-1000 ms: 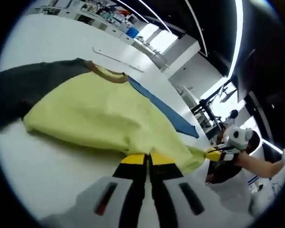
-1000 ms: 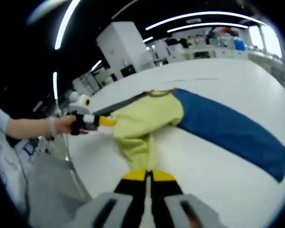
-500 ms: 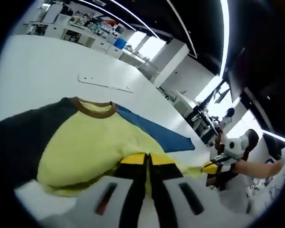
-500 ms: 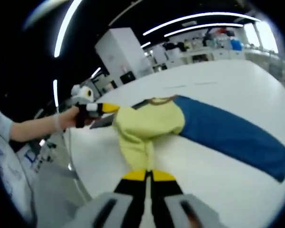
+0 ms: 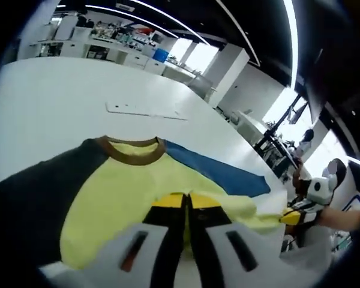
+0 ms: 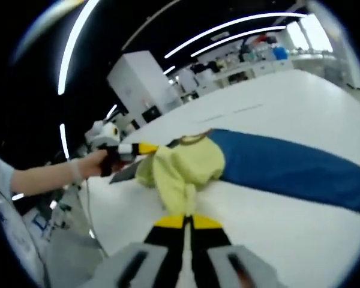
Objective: Fold the garment on the visible template until the final outline fits inside the template.
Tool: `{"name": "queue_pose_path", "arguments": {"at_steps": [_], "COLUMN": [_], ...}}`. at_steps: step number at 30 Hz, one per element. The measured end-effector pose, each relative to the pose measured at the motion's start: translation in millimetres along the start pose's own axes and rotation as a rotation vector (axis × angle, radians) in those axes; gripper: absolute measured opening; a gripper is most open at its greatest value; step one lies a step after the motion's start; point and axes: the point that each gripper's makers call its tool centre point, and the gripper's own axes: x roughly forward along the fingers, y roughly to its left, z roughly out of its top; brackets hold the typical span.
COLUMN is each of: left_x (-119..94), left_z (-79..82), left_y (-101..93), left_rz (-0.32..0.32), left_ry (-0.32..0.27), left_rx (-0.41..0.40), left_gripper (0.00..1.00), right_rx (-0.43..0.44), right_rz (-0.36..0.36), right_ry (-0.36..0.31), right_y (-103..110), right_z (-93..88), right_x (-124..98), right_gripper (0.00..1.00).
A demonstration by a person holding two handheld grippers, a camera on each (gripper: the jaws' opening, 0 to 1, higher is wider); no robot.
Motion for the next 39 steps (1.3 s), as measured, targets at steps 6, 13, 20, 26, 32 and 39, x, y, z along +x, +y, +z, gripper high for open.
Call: {"name": "queue_pose_path", "arguments": {"at_steps": [6, 13, 20, 26, 32, 39], "left_x": [13, 19, 5, -19, -39, -40], "left_z": [-0.9, -8.2, 1.0, 0.5, -15.7, -50.1], "left_y": [17.6, 20.1, 5.4, 5.0, 1.7, -5.9], "left_rz": [0.028, 0.05, -0.002, 0.013, 0.02, 0.013], "left_ry": [0.022, 0.047, 0.027, 0.019, 0.046, 0.13], "left_rx": [-0.002, 0.018, 0.079, 0.219, 0.363, 0.463], "left_gripper": [0.0, 0.0, 0.12, 0.24, 0.17, 0.13], "right_rx": [0.019, 0.03, 0.034, 0.026, 0.027, 0.029], "right_rz": [-0.003, -0.011, -0.016, -0.013, -0.01, -0.011], "right_ry": [-0.002, -0.005, -0.012, -0.009, -0.003, 0.0], "right_y": [-3, -6, -6, -5, -3, -4], "right_z": [-1.8, -3.0, 0.1, -0.9, -3.6, -5.7], "right_x": [4, 6, 5, 5, 5, 5], "right_gripper": [0.0, 0.0, 0.0, 0.0, 0.0, 0.0]}}
